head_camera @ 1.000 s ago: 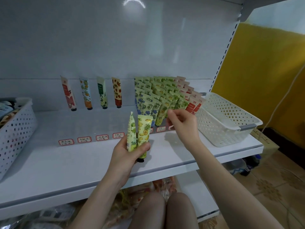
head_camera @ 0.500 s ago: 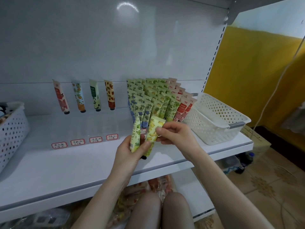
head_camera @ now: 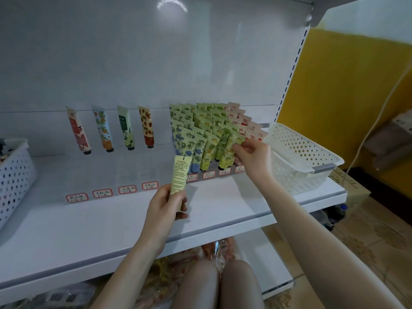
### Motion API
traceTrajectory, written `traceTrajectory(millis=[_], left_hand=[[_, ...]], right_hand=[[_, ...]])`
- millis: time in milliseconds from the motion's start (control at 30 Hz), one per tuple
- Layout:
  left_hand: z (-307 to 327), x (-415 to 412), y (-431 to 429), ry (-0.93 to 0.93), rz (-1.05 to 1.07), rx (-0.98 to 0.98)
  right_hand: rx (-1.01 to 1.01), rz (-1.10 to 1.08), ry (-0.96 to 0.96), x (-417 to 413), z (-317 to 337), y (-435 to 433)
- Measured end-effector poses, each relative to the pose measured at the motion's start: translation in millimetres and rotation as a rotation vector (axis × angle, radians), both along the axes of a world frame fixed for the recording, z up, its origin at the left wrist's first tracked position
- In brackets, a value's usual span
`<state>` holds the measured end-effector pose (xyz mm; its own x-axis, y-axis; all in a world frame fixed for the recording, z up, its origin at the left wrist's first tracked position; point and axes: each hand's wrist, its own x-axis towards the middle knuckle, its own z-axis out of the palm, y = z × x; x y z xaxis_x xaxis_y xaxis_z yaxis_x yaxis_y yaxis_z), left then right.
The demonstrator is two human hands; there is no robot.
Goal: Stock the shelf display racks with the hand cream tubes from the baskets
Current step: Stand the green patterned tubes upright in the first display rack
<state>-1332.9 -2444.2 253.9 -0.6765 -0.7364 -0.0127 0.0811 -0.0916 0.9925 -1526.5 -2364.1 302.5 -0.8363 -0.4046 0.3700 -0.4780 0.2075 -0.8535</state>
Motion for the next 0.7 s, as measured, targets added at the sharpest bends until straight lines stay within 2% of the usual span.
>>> traceTrajectory(millis=[167, 700], left_hand=[[-6, 2, -2, -0.018, 0.017, -0.059], [-8, -1, -7, 0.006, 0.014, -0.070]], right_hand=[[0.049, 0.020, 0.006, -5, -1, -20], [0.185, 0.033, 0.091, -2, -6, -34]])
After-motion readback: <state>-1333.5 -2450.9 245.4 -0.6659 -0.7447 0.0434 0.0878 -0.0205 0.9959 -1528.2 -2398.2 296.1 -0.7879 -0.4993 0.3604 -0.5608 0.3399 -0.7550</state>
